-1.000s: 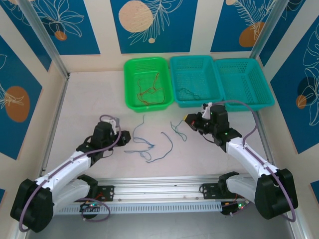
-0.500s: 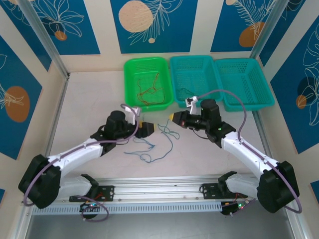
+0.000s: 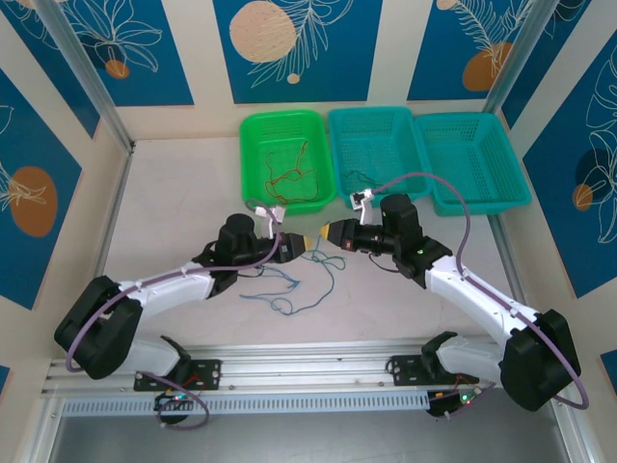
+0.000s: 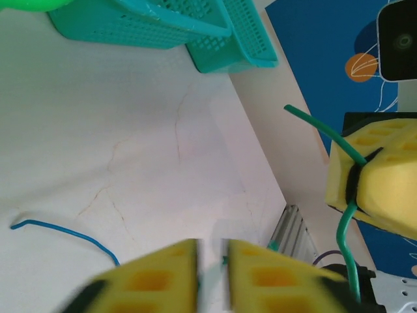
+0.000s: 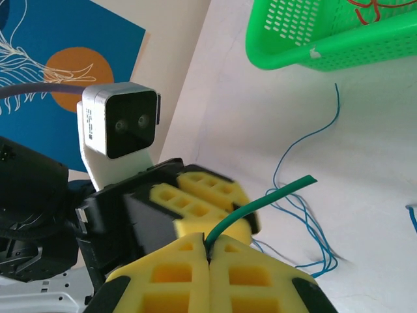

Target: Untangle the cables

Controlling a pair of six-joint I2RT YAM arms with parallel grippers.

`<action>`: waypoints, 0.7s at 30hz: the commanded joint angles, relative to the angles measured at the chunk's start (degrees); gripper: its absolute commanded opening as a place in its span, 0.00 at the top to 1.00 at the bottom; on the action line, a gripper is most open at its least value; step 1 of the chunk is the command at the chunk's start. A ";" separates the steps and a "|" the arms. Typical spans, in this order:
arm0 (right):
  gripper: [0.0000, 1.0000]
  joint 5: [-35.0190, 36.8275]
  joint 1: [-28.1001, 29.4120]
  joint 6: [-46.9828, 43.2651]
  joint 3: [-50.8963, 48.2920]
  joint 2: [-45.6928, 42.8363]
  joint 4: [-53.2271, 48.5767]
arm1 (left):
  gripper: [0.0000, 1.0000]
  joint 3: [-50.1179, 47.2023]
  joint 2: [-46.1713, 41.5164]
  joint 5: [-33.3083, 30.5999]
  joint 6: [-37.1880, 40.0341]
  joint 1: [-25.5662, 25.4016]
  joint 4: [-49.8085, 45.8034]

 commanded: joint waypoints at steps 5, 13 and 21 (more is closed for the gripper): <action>1.00 6.67 -4.22 1.10 -1.81 -5.54 -3.44 | 1.00 -4.85 -8.64 -15.30 -0.18 2.68 -12.70; 1.00 5.97 -23.31 9.50 -10.66 -21.62 -8.11 | 1.00 -11.88 -20.15 -25.24 0.42 13.43 -27.84; 1.00 0.99 -29.68 15.80 -14.26 -25.03 -6.45 | 1.00 -14.09 -20.56 -19.21 1.81 13.70 -19.33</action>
